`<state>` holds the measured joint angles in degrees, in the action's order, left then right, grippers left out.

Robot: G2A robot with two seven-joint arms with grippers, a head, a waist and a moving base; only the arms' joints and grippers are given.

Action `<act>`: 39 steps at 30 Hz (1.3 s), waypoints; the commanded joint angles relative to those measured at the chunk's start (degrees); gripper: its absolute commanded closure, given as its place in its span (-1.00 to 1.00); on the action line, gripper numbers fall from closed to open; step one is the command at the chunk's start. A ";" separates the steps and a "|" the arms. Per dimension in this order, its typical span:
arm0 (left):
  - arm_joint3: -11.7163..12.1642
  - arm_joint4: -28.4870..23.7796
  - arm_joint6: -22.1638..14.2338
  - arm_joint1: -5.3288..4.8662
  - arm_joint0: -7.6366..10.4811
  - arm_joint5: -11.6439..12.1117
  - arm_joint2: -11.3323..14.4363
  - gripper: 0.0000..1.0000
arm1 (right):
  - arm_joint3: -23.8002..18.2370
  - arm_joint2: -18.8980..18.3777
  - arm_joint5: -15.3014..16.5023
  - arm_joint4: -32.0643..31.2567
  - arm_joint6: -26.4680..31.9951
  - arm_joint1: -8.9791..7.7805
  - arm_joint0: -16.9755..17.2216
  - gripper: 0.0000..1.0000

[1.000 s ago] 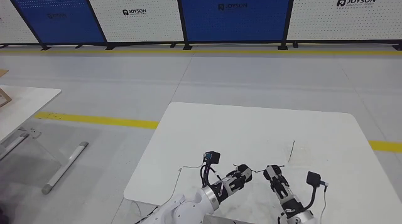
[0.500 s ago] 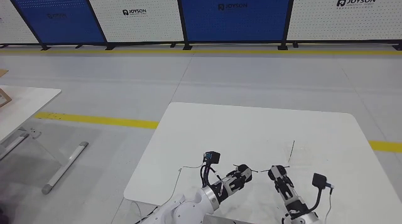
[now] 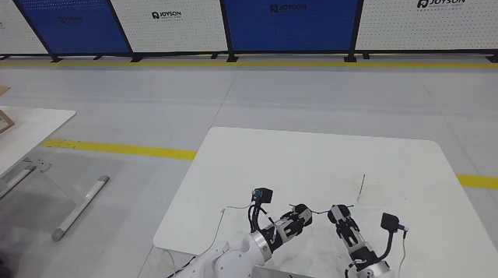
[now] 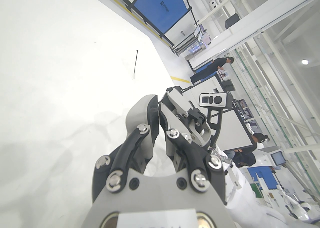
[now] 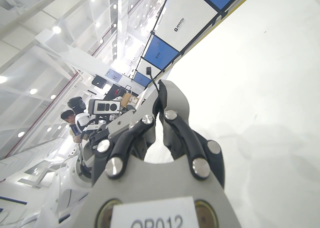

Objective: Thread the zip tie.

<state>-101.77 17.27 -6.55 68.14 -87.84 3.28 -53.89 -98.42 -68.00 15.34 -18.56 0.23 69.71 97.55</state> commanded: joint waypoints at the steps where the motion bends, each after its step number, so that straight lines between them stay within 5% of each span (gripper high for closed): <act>1: 0.00 0.00 0.00 0.00 0.00 0.00 0.00 1.00 | -0.04 0.07 -0.19 -0.16 0.08 0.04 -0.04 1.00; 12: 0.00 0.00 0.00 0.00 0.00 0.00 0.00 1.00 | 0.85 0.90 -0.03 0.05 0.97 0.39 -1.09 1.00; 21: 0.91 -10.71 0.18 0.76 0.78 0.98 0.11 1.00 | 0.61 0.29 1.44 1.10 1.41 0.44 -1.01 1.00; 28: 1.60 -13.82 -2.51 0.80 1.30 2.76 0.11 1.00 | 0.21 -0.23 2.50 1.69 1.44 0.47 -0.62 1.00; 39: 1.85 -16.33 -1.66 1.10 1.85 3.29 0.36 1.00 | 0.21 -1.14 2.64 3.51 1.76 0.57 -0.35 1.00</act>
<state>-99.98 1.03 -8.08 69.25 -86.03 6.55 -53.48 -98.18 -69.21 17.92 -15.15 1.74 70.27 97.23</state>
